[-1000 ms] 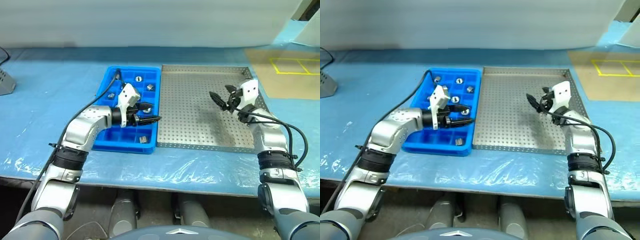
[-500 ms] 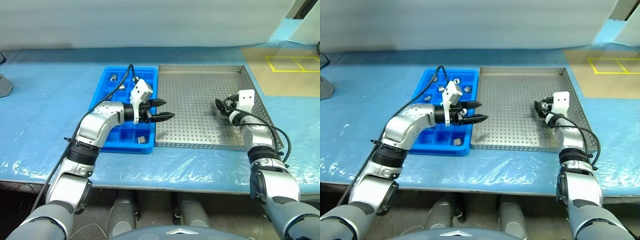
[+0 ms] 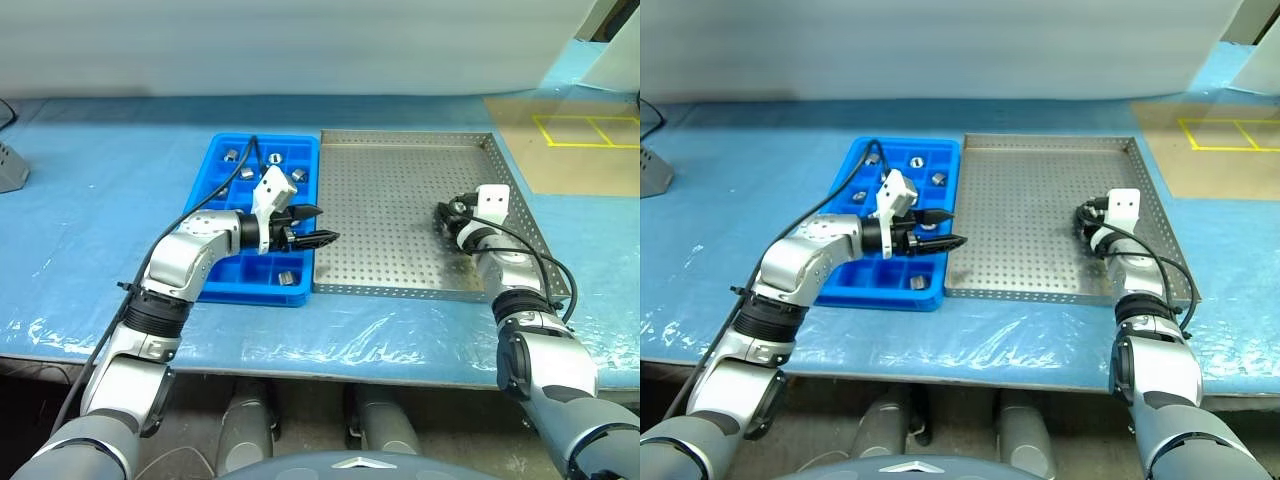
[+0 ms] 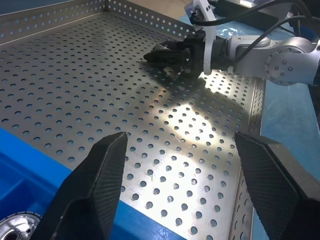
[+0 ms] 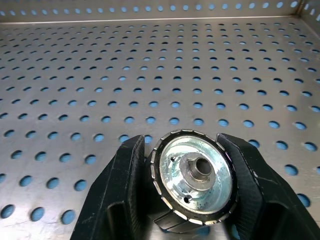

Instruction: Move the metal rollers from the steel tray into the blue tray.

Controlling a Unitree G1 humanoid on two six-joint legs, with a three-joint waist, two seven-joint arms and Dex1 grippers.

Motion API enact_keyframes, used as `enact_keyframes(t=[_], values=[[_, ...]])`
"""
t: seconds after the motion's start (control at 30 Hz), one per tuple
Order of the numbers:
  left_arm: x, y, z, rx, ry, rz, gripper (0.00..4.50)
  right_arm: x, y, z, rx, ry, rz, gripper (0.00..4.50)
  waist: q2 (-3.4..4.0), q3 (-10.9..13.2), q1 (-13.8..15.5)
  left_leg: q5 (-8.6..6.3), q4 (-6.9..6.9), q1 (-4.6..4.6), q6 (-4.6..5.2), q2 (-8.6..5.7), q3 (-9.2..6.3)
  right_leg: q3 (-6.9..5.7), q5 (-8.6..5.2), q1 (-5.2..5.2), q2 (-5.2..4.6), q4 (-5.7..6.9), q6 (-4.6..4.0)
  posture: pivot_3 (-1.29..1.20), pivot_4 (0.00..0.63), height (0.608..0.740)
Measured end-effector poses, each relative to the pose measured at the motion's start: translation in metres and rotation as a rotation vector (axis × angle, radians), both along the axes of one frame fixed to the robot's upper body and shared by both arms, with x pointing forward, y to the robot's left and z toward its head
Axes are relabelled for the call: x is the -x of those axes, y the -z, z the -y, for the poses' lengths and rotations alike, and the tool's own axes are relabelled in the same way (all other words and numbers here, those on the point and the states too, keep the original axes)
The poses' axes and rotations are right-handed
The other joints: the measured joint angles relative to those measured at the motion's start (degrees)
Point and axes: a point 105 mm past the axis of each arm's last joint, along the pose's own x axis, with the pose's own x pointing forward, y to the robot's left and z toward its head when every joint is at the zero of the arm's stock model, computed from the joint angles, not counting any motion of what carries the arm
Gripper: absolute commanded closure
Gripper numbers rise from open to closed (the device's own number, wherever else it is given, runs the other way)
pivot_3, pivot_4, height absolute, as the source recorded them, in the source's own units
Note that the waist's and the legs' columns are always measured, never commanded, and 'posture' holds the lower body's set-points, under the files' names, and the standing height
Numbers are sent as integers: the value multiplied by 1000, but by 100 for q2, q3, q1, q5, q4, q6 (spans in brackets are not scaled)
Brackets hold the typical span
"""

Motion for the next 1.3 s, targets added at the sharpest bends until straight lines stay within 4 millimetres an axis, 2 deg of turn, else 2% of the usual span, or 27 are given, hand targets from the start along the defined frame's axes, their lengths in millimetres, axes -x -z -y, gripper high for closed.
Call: enact_keyframes(t=[0.07,0.17,0.27,0.4,0.5,0.67,0.77,0.93,1.1,1.23,1.3], values=[[0,0,-1,-2,-1,1,890,0,0,-4,7,-16,3,2648,0,0,-4,0,0,1,0,1,0,0,0,0,0,0,0,-256,150,740],[-2,-1,-7,-11,-22,3,890,2,-1,-31,15,-155,30,2648,0,0,-14,0,-3,0,-1,2,0,0,0,-3,1,0,0,-257,150,740],[-7,-5,-23,-11,-81,9,890,4,-10,-70,44,-311,71,2648,8,4,-32,1,-7,-7,-1,2,0,0,0,-15,1,3,0,-235,150,740],[-11,-7,-59,-29,-192,14,890,10,-43,-124,93,-532,177,2648,8,5,10,3,-23,-6,-6,4,0,-3,0,-17,2,-3,0,-186,150,740],[-18,-16,-85,-32,-287,39,890,17,-55,-166,76,-685,202,2648,8,5,37,3,-24,-7,-7,2,-1,-2,0,-16,0,-6,0,-129,150,740],[-22,-23,-119,-31,-415,64,890,35,-51,-233,110,-929,188,2648,8,5,103,4,-33,-7,-10,2,-1,-2,-1,-17,-1,-12,0,-42,150,740],[-18,-16,-126,-39,-448,53,890,50,-39,-265,120,-1050,167,2648,7,5,190,10,-54,-7,-21,1,-2,-3,-1,-24,-1,-20,0,-1,150,740],[-6,-11,-133,-34,-489,39,890,59,-33,-283,209,-1148,174,2648,-2,9,225,18,-69,-5,-33,2,-2,-5,-1,-32,0,-19,0,28,150,740],[-1,-9,-132,-38,-502,35,890,79,-28,-309,316,-1277,223,2648,-3,8,220,30,-86,10,-53,8,-5,-4,-2,-33,5,-11,-2,49,150,740],[0,-11,-130,-30,-506,39,890,75,-32,-314,326,-1275,227,2648,-2,9,219,32,-84,12,-56,6,-5,-2,-2,-33,5,-3,-3,44,150,740],[2,-9,-130,-29,-509,32,890,66,-45,-312,340,-1254,248,2648,-2,9,224,34,-83,12,-60,6,-5,-2,-2,-34,5,1,-3,43,150,740]])
